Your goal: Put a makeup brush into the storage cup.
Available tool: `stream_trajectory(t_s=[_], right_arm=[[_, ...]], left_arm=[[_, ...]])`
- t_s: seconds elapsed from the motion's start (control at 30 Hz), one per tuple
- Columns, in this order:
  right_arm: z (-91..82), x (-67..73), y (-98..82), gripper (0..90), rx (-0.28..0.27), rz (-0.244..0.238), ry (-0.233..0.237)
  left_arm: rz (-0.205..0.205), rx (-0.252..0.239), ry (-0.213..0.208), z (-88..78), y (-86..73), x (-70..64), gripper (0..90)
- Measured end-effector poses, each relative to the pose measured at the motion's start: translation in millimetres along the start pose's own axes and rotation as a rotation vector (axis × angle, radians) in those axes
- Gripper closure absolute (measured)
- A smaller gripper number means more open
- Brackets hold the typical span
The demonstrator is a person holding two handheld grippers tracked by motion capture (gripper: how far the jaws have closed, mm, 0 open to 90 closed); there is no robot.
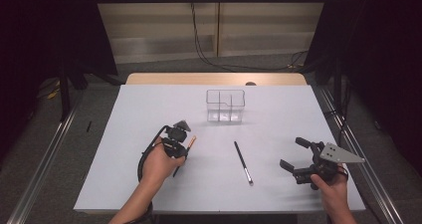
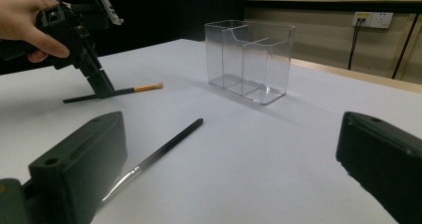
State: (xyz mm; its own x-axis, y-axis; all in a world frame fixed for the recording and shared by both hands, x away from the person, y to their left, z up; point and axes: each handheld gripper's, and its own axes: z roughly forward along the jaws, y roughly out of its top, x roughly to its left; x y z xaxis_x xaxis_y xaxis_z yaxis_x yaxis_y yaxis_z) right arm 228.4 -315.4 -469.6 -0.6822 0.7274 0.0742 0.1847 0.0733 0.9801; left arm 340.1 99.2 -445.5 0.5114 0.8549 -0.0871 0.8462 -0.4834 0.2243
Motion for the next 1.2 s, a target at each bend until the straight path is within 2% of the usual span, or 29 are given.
stream_trajectory(t_s=[0.07, 0.17, 0.2, 0.23, 0.3, 0.5, 0.83, 1.0, 1.07, 1.1, 1.2], right_arm=[[-0.2, 0.3, 0.2, 0.0, 0.002, -0.001, 0.0], [-0.2, 0.6, 0.4, 0.0, 0.002, -0.004, 0.002], [-0.1, 0.6, 0.5, 0.0, 0.002, -0.004, 0.002], [-0.1, 0.6, 0.5, 0.0, 0.002, -0.005, 0.001], [-0.2, 0.6, 0.5, 0.0, 0.002, -0.005, 0.002], [-1.0, -0.3, 0.2, 0.0, 0.0, -0.002, 0.0], [0.3, -0.8, -0.4, 0.0, 0.006, -0.004, 0.003], [-0.3, -0.9, -0.4, 0.0, 0.004, -0.003, 0.0], [-0.1, -1.0, -0.5, 0.0, 0.004, -0.004, 0.0], [0.0, -1.0, -0.6, 0.0, 0.006, -0.005, 0.001], [0.1, -0.9, -0.8, 0.0, 0.008, -0.003, 0.001]], left_arm=[[-0.005, 0.004, 0.004, 0.8, 0.7, -1.0, 81.4], [0.022, 0.026, 0.03, 1.2, 3.3, -3.9, 82.3], [0.015, 0.027, 0.037, 1.9, 3.9, -6.0, 82.8], [0.029, 0.036, 0.049, 1.6, 4.5, -6.9, 83.7], [0.03, 0.035, 0.061, 2.0, 4.8, -8.4, 83.8], [0.024, 0.028, 0.022, 1.1, 4.1, -4.0, 83.9], [0.045, 0.018, -0.004, -1.1, 3.6, 1.7, 84.0], [0.034, -0.02, -0.026, -4.4, 3.3, 4.5, 84.0], [0.03, -0.048, -0.033, -6.2, 3.3, 4.8, 84.0], [0.02, -0.076, -0.055, -7.8, 3.2, 5.6, 84.0], [0.024, -0.106, -0.067, -9.4, 3.3, 7.1, 83.9]])
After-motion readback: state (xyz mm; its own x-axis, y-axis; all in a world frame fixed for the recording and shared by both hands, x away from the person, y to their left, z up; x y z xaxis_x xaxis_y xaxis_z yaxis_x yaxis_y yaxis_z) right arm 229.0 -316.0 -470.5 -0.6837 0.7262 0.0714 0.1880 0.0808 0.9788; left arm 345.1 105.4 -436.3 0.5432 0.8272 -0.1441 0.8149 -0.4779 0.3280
